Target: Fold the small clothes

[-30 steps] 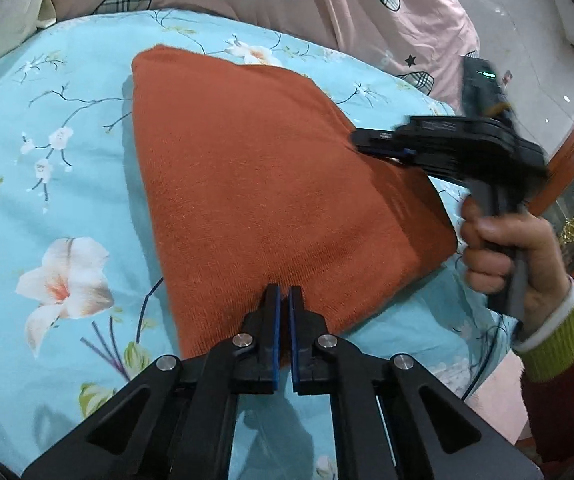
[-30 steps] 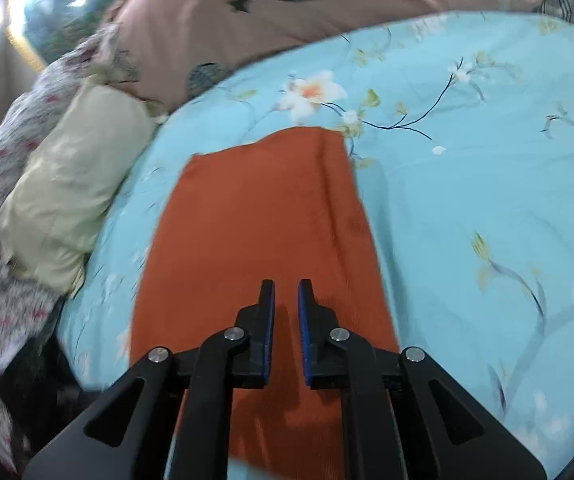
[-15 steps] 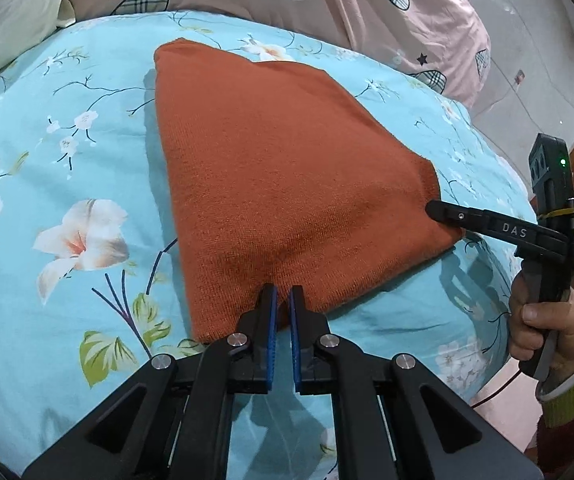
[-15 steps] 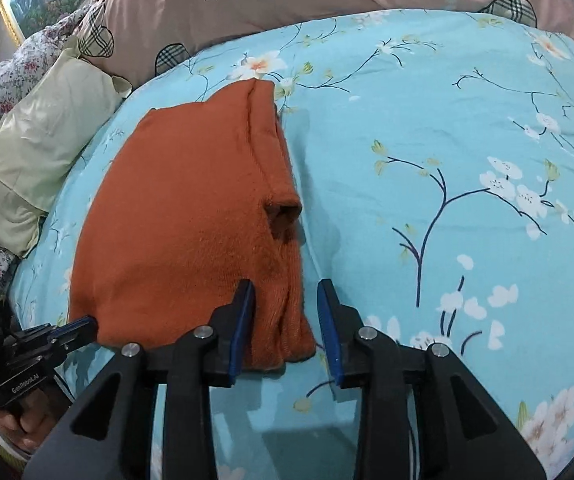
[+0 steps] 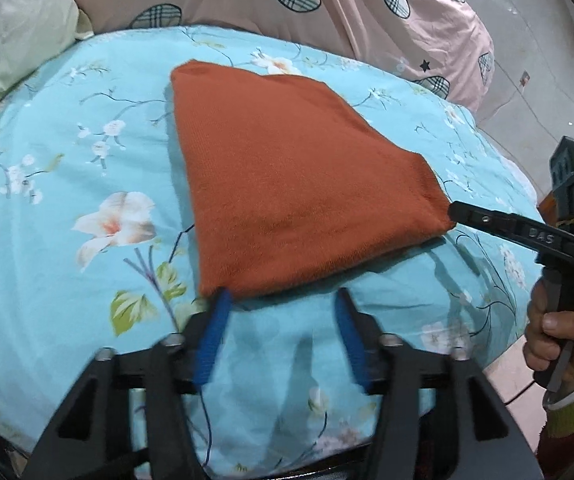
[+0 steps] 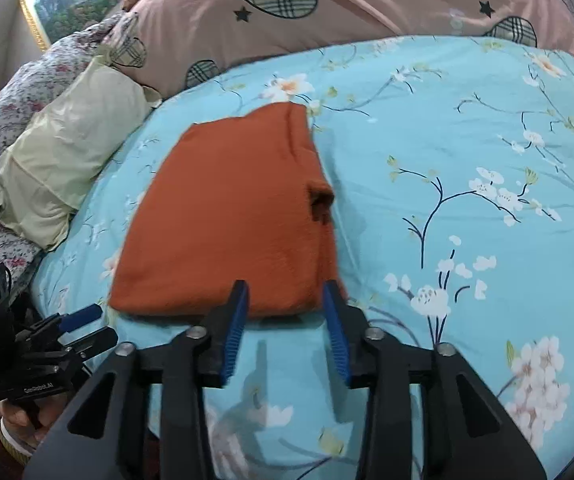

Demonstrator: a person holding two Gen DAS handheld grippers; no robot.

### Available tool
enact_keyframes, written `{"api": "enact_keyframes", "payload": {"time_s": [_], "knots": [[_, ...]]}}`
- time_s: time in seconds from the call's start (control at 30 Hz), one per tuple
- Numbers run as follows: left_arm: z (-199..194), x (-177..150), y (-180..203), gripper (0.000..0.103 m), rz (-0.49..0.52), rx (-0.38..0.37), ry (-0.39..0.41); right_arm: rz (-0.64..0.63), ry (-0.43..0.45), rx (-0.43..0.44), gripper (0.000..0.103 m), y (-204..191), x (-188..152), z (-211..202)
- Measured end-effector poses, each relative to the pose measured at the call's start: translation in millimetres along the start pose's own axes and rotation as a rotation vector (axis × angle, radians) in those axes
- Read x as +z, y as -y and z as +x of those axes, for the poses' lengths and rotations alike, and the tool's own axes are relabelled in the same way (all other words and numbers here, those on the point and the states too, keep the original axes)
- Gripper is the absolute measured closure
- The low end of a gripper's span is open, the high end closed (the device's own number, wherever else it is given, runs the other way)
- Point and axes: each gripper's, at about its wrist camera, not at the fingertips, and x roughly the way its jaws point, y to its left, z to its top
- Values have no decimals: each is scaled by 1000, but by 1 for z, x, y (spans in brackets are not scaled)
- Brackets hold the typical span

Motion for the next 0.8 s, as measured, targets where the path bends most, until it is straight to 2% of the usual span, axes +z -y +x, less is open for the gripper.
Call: {"api": "enact_keyframes", "payload": {"time_s": [0.07, 0.13, 0.2, 0.37, 0.6, 0.8], "knots": [[-8, -4, 2, 19, -4, 64, 22, -17, 2, 5, 46, -6, -5, -6], [-14, -8, 2, 19, -5, 94, 22, -34, -1, 8, 41, -10, -11, -10], [-18, -11, 1, 19, -8, 114, 9, -53, -10, 2, 29, -14, -18, -14], [-24, -19, -6, 18, -10, 185, -31, -91, -39, 2, 18, -24, -34, -19], [-30, -30, -3, 18, 18, 242, -63, -183, -78, -23, 12, -45, -49, -20], [-42, -31, 10, 18, 93, 349, -53, -226, -85, -17, 11, -59, -51, -23]]}}
